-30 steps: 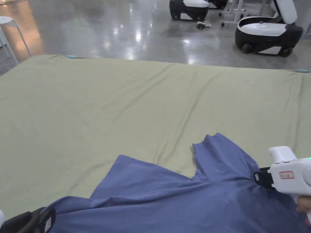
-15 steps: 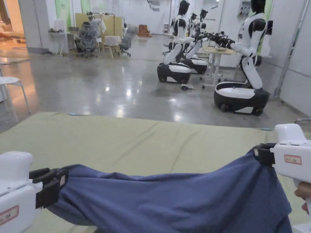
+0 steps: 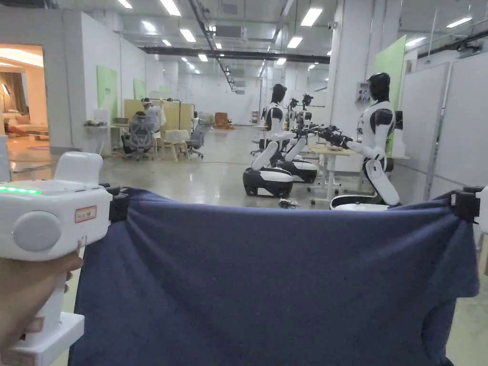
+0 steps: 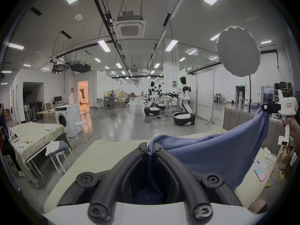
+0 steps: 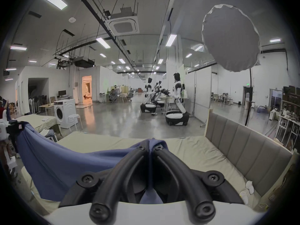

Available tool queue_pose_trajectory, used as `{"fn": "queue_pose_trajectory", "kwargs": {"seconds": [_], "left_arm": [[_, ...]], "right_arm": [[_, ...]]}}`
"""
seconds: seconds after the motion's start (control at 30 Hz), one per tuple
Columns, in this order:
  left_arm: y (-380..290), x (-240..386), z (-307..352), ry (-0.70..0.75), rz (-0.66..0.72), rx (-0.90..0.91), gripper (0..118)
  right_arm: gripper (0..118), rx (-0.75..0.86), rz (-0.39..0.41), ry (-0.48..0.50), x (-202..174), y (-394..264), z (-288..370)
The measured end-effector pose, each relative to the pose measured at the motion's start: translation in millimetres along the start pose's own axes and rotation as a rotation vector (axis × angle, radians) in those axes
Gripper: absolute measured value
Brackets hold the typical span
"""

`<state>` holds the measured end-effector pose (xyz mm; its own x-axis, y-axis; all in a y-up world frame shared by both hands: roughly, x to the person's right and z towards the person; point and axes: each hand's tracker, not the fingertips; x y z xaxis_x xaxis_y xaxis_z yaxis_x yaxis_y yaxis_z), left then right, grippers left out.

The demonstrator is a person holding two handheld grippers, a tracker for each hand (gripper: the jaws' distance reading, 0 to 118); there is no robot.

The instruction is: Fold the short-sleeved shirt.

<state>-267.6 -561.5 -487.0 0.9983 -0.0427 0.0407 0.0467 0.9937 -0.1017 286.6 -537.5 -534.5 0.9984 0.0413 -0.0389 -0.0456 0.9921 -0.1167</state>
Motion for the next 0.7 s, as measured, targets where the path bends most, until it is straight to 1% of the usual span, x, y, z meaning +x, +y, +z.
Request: {"fn": "queue_pose_trajectory", "kwargs": {"seconds": [0.07,0.2,0.3,0.43,0.5,0.57,0.6,0.63,0.7], "left_arm": [[12.9,-0.8,-2.6,-0.002,0.001,0.011,2],[32.9,-6.9,-11.1,-0.013,0.056,0.024,2],[45.4,-7.6,-26.0,0.007,0.017,0.022,2],[61.8,-7.9,-58.1,0.036,-0.015,0.041,2],[68.6,-6.7,-78.7,0.058,-0.037,0.072,2],[76.1,-5.2,-104.1,0.074,-0.058,0.066,2],[80.3,-4.4,-117.2,0.079,-0.067,0.069,2],[86.3,-3.7,-130.1,0.085,-0.071,0.06,2],[93.4,-7.1,-147.9,0.062,-0.049,0.077,2]], "right_arm": [[4,0.031,-0.002,-0.013,-1.8,6.4,3.2],[4,0.061,-0.001,-0.022,-3.9,23.3,-3.0],[4,0.08,0.005,-0.021,-4.8,38.6,-17.7],[4,0.119,0.055,-0.043,-12.3,62.1,-50.3],[4,0.126,0.055,-0.045,-15.9,73.8,-70.5],[4,0.121,0.053,-0.079,-18.0,86.9,-94.0],[4,0.127,0.034,-0.093,-19.2,93.3,-106.1],[4,0.133,0.016,-0.088,-19.6,99.7,-118.8],[4,0.136,0.011,-0.102,-19.2,108.8,-138.7]]}}
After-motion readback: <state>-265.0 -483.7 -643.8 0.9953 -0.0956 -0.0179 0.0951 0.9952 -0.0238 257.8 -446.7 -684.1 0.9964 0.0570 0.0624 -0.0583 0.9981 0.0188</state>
